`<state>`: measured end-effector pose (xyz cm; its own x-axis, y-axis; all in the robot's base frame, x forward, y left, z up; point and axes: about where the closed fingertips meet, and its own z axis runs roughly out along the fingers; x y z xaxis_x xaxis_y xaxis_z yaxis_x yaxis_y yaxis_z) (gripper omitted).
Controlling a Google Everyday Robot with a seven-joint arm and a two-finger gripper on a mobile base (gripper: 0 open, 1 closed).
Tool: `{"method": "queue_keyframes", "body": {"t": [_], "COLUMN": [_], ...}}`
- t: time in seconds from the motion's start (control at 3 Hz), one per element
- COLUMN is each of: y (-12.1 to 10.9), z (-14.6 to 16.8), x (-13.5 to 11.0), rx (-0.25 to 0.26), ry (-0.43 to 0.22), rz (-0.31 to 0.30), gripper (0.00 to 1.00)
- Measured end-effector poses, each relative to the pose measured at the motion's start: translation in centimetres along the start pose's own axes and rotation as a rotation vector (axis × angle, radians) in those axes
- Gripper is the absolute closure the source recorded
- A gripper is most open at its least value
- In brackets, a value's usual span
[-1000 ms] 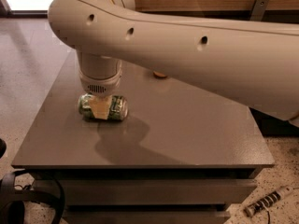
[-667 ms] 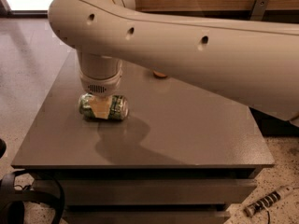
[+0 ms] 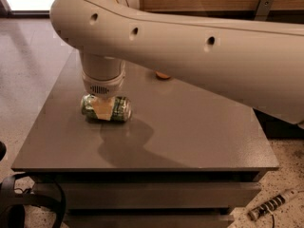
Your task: Knock green can over
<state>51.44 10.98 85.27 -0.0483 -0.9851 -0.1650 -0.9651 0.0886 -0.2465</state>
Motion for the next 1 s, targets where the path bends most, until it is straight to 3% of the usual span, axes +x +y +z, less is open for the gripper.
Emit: {"method": "queue_keyframes", "body": {"t": [0.33,0.67,1.0], "y": [0.04,0.04,-0.36], "z": [-0.08,-0.08,-0.6], "x": [0.0,0.0,0.67], "rx": [0.002,0.002,0.023], "ry": [0.0,0.0,-0.052], "rz": [-0.001,-0.001,0.021], "gripper": [0.0,0.0,0.0]}}
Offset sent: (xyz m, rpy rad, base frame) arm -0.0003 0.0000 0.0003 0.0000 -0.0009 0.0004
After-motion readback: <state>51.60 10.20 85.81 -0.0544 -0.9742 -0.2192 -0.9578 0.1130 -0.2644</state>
